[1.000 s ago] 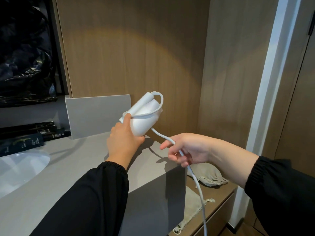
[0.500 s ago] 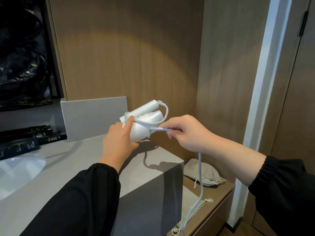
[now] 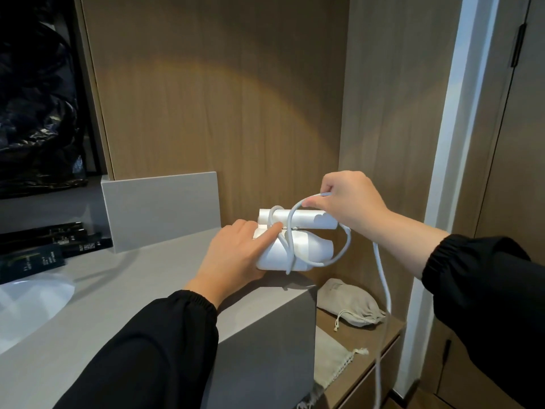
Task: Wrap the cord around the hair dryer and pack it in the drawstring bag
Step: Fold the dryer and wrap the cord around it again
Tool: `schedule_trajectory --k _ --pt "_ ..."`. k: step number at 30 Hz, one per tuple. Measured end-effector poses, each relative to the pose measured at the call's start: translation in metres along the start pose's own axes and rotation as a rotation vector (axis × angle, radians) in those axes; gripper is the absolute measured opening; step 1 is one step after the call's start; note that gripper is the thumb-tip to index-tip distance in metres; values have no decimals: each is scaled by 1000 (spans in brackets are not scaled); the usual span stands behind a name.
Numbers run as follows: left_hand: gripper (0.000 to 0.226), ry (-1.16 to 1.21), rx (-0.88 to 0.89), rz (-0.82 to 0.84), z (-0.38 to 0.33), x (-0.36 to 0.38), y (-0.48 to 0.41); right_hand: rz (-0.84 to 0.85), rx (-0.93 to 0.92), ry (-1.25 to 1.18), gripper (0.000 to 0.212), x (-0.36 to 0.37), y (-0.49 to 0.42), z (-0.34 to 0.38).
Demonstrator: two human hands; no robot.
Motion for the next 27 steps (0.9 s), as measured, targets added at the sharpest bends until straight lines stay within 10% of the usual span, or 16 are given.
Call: schedule_trajectory --k 27 --pt "68 36 233 -58 -13 -2 3 439 44 -94 54 16 -16 -25"
Point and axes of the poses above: each hand's wrist, its own y-axis away from the middle knuckle, its own x-axis out of the palm, z = x × y, the point moved 1 cm from there along -y, towards the middle knuckle, and after that the axes turned 13 degrees about -x, right-handed, at the moved point
